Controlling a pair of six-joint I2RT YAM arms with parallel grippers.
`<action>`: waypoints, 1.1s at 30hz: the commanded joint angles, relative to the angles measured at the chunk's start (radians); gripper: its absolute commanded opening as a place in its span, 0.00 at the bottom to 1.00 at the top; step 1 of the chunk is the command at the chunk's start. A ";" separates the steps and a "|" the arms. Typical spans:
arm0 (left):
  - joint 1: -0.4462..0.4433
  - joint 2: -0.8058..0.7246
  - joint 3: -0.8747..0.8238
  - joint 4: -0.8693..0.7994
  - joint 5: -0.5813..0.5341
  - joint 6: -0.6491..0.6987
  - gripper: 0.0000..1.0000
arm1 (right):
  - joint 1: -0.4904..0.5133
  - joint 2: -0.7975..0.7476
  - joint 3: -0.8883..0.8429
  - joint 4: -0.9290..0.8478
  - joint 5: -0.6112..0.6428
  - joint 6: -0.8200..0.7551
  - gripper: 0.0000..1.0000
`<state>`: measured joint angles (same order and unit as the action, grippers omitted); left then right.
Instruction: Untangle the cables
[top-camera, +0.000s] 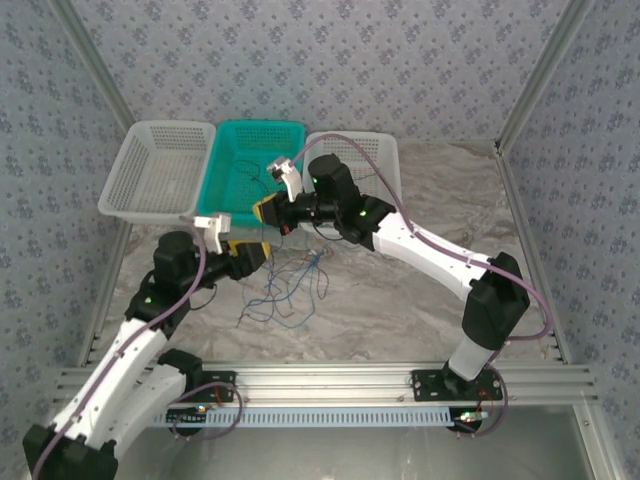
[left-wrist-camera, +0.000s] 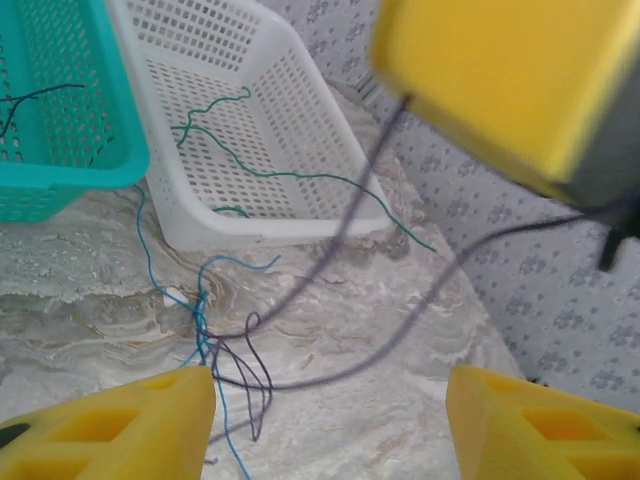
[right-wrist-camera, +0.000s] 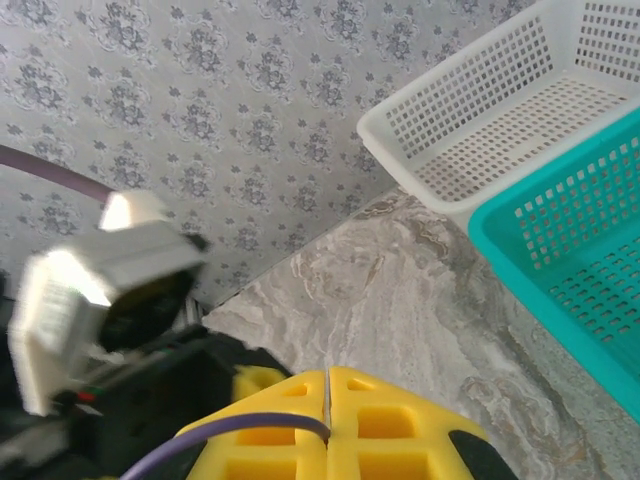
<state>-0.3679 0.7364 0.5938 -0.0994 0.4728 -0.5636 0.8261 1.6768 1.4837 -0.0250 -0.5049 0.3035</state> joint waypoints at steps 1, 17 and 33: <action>-0.005 0.038 -0.029 0.173 -0.070 0.046 0.62 | -0.001 0.010 0.043 -0.025 -0.057 0.035 0.00; -0.009 0.064 -0.042 0.269 -0.198 -0.033 0.00 | 0.000 -0.085 -0.054 -0.124 -0.051 -0.012 0.42; -0.033 0.095 0.025 0.259 -0.142 -0.042 0.00 | 0.017 -0.302 -0.595 0.170 0.251 -0.219 0.68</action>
<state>-0.3885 0.8307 0.5606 0.1318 0.3038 -0.5957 0.8246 1.3289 0.9039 0.0280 -0.3298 0.1181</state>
